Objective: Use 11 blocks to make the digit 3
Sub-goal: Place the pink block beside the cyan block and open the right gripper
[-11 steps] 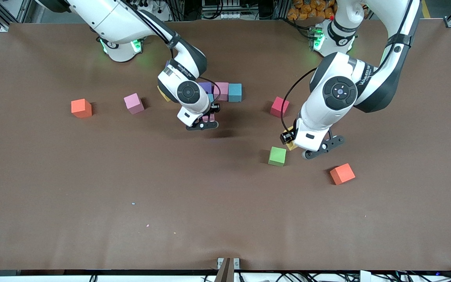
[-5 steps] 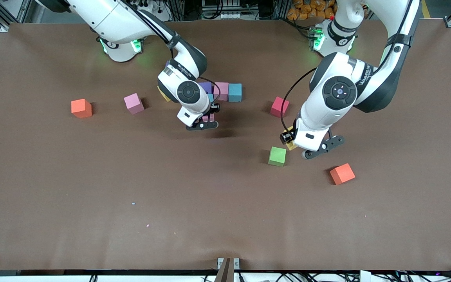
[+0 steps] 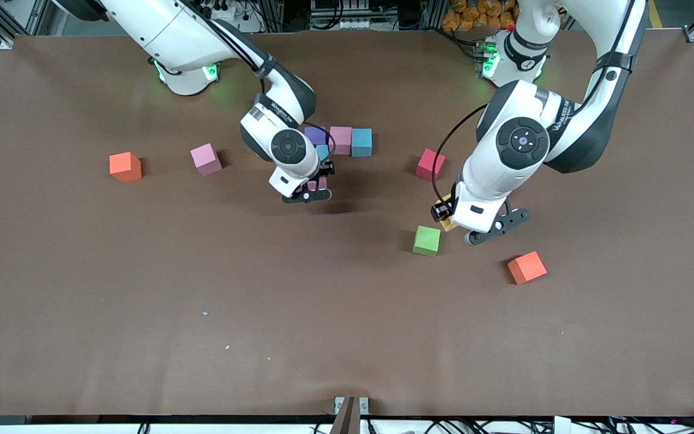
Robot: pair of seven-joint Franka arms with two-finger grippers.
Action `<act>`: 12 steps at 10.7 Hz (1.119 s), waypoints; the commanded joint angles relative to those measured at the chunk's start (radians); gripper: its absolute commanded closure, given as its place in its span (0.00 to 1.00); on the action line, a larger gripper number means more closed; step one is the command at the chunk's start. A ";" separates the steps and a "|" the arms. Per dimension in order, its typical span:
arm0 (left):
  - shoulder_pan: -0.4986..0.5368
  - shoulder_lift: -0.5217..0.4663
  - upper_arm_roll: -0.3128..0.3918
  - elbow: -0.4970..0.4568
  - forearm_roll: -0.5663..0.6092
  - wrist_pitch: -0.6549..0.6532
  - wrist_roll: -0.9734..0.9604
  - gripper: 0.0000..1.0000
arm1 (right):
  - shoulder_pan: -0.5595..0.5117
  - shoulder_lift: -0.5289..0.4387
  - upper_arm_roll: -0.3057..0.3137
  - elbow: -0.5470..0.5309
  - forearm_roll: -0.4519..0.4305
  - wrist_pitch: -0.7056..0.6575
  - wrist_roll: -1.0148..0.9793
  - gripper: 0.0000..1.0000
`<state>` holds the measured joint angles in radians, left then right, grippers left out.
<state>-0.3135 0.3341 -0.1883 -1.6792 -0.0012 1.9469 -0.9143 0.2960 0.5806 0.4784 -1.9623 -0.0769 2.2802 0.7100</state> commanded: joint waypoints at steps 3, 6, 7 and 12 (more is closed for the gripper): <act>-0.001 -0.003 0.001 0.001 -0.023 -0.003 0.020 0.81 | -0.014 -0.001 0.014 0.023 -0.018 -0.005 0.052 0.00; -0.019 0.003 0.001 -0.002 -0.028 -0.002 0.003 0.81 | -0.015 -0.001 0.019 0.089 -0.006 -0.053 0.052 0.00; -0.027 0.005 0.001 -0.002 -0.037 0.001 -0.029 0.81 | -0.015 -0.001 0.022 0.124 -0.004 -0.097 0.055 0.00; -0.059 0.011 0.001 -0.026 -0.042 0.018 -0.305 0.83 | -0.057 -0.066 0.035 0.195 0.019 -0.263 0.043 0.00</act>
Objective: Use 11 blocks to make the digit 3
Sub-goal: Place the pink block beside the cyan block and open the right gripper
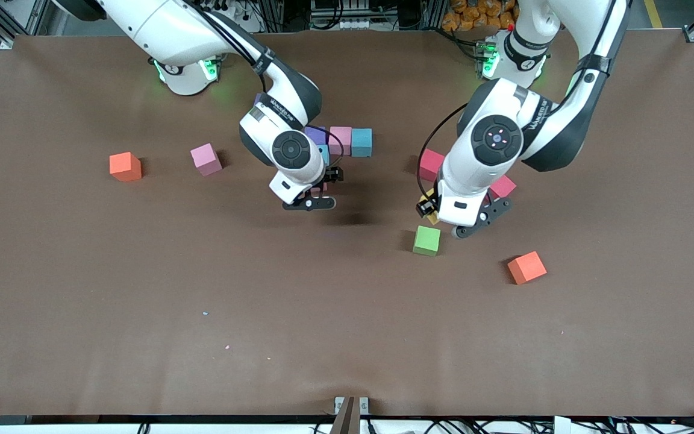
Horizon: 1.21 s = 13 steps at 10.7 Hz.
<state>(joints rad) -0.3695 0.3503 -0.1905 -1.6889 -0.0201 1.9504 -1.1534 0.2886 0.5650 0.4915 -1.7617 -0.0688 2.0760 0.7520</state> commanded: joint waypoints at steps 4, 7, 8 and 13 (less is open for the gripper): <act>-0.067 -0.010 -0.003 -0.083 -0.035 0.117 -0.443 0.87 | -0.173 -0.088 -0.013 -0.015 0.009 -0.125 -0.118 0.00; -0.140 -0.011 -0.003 -0.193 -0.029 0.301 -0.728 0.90 | -0.190 -0.094 -0.164 -0.025 0.007 -0.177 -0.137 0.00; -0.158 -0.008 -0.003 -0.227 -0.029 0.356 -0.780 0.94 | -0.195 -0.096 -0.215 -0.039 0.007 -0.177 -0.182 0.00; -0.270 0.108 -0.006 -0.226 -0.034 0.470 -1.068 0.96 | -0.197 -0.247 -0.258 -0.284 0.000 -0.165 -0.362 0.00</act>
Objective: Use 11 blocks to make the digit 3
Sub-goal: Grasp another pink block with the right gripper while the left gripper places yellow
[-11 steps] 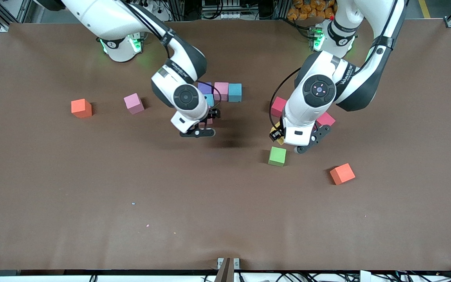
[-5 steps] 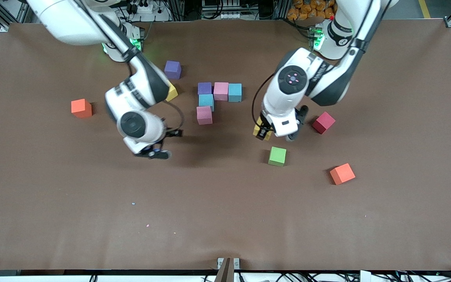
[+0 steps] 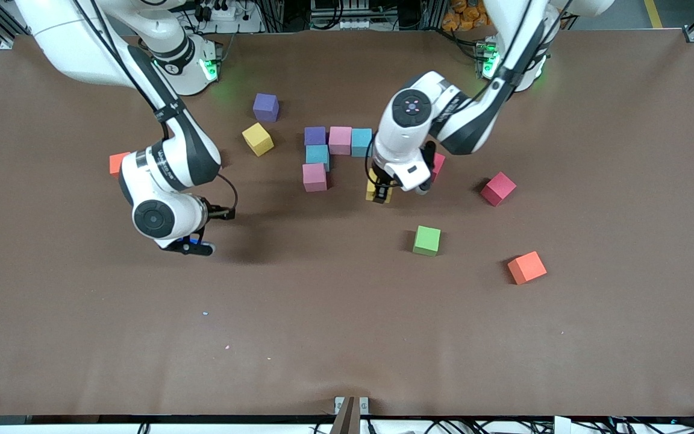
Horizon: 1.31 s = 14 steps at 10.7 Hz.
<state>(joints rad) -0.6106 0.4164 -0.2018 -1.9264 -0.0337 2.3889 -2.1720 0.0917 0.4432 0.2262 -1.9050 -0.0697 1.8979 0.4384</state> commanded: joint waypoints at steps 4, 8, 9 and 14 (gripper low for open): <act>-0.106 0.177 0.007 0.125 -0.014 0.041 -0.185 0.96 | -0.018 -0.253 0.054 -0.431 0.008 0.131 -0.213 0.00; -0.146 0.257 0.010 0.190 -0.009 0.055 -0.200 0.96 | -0.029 -0.279 0.064 -0.581 0.008 0.231 -0.271 0.00; -0.153 0.266 0.010 0.198 -0.005 0.055 -0.198 0.94 | -0.033 -0.284 0.064 -0.589 0.008 0.231 -0.283 0.00; -0.167 0.280 0.012 0.227 -0.006 0.055 -0.200 0.84 | -0.052 -0.323 0.056 -0.542 0.010 0.082 -0.340 0.00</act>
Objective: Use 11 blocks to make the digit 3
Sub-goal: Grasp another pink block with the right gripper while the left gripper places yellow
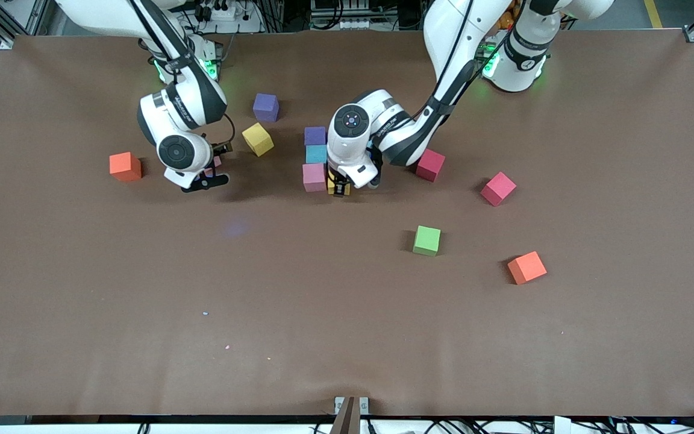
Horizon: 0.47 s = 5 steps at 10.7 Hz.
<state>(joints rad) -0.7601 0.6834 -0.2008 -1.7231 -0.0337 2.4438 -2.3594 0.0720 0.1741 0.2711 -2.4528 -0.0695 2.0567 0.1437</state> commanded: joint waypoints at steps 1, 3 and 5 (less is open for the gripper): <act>-0.018 0.013 0.011 0.023 -0.005 0.000 -0.012 0.83 | -0.032 -0.070 0.010 0.011 0.011 -0.096 -0.052 0.00; -0.018 0.015 0.011 0.022 -0.005 0.000 -0.012 0.82 | -0.032 -0.061 0.010 0.009 0.043 -0.060 -0.053 0.00; -0.018 0.016 0.011 0.022 -0.005 0.000 -0.012 0.73 | -0.020 -0.038 0.010 -0.002 0.056 0.017 -0.053 0.00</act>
<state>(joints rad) -0.7641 0.6883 -0.2006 -1.7200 -0.0337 2.4438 -2.3594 0.0572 0.1333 0.2713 -2.4383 -0.0397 2.0351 0.1072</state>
